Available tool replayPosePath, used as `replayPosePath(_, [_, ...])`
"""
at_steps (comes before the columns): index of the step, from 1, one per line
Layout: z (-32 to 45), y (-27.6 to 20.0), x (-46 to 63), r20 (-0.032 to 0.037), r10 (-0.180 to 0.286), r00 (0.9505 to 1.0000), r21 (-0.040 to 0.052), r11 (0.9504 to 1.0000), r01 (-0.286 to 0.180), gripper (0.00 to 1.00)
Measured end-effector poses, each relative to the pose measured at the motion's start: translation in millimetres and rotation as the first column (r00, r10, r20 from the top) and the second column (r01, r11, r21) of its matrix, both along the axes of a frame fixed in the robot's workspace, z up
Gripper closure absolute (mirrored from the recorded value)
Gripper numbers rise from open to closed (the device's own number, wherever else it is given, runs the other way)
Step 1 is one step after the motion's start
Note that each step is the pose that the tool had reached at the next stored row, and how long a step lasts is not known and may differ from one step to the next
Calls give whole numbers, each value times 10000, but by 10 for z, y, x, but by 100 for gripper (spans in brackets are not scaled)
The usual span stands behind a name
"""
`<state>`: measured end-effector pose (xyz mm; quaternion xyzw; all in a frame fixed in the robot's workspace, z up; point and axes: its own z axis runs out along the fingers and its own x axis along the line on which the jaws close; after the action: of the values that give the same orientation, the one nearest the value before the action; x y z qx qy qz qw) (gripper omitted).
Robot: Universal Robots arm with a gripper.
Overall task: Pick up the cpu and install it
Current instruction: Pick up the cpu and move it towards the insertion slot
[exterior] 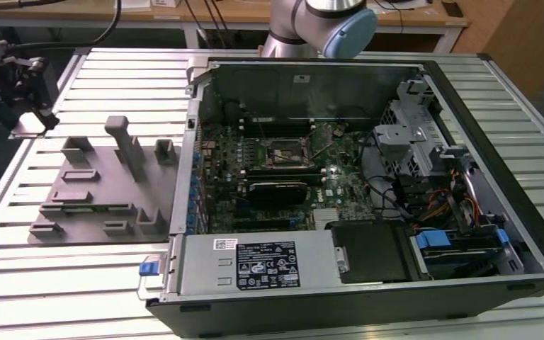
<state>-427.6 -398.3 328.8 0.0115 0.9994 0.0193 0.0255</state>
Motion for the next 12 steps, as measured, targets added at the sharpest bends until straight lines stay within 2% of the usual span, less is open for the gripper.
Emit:
replayPosePath(5, [113, 0, 0, 28, 0, 10000, 0, 10000, 0, 45])
replayPosePath(6, [164, 0, 0, 40, 0, 10000, -1, 10000, 0, 45])
replayPosePath(12, [282, 1, 0, 67, 0, 10000, -1, 10000, 0, 45])
